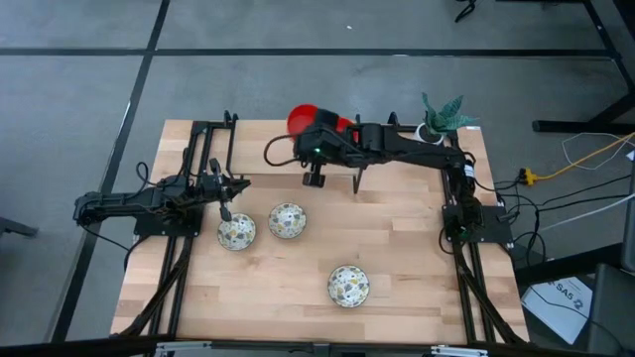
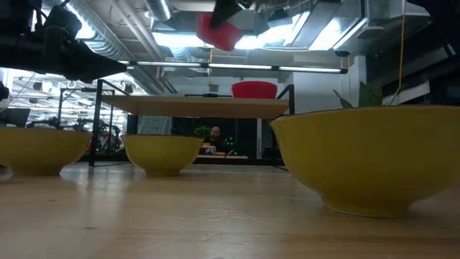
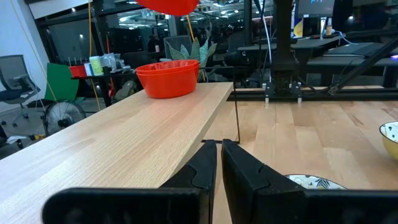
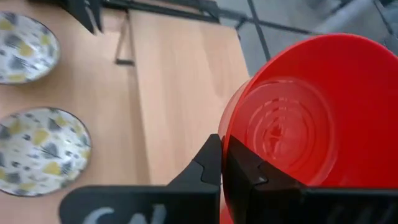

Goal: Pick & Place Mini bowls
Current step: Stack the red bowl on the red bowl on the shelf

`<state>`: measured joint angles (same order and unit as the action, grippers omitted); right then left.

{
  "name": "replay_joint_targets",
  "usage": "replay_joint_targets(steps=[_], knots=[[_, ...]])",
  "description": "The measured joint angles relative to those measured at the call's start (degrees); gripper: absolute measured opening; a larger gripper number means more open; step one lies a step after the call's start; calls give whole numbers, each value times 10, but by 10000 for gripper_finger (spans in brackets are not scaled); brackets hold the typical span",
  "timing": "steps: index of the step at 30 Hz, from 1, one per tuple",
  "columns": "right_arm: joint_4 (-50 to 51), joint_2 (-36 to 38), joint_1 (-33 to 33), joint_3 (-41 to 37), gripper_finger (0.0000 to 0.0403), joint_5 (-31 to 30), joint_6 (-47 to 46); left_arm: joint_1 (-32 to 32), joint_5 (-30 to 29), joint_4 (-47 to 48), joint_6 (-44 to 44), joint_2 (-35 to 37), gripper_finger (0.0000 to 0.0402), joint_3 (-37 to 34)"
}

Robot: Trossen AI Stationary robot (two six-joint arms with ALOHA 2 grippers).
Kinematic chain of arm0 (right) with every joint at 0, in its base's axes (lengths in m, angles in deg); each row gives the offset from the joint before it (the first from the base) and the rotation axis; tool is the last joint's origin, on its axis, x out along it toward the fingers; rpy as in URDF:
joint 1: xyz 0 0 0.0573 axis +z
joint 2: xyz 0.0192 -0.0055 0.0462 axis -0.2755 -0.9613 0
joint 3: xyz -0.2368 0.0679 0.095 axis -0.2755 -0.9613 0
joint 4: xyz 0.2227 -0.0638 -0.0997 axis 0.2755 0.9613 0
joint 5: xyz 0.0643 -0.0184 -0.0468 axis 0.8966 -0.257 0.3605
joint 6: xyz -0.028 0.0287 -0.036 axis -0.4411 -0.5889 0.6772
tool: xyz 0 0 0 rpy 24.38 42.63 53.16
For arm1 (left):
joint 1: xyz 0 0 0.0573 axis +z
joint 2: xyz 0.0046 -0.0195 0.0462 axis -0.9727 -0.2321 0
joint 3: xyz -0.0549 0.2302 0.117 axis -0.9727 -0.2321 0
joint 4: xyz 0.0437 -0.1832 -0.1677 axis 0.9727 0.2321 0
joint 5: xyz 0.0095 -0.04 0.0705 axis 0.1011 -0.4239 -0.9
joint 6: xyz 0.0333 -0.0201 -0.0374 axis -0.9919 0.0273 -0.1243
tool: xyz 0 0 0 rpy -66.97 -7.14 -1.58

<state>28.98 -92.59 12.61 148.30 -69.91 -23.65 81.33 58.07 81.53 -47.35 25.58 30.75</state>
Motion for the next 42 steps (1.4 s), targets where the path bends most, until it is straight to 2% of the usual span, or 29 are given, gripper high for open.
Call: replay_joint_targets(steps=[7,13,19,35,42], knots=[[48,0,-20,0,7,-53,-1,0,0,0,0,0,20,0],[71,0,-33,0,7,-58,-5,0,0,0,0,0,20,0],[88,0,-43,0,7,-86,-6,0,0,0,0,0,20,0],[222,0,-97,0,7,-100,-48,0,0,0,0,0,20,0],[243,0,-110,0,7,-100,-64,0,0,0,0,0,20,0]])
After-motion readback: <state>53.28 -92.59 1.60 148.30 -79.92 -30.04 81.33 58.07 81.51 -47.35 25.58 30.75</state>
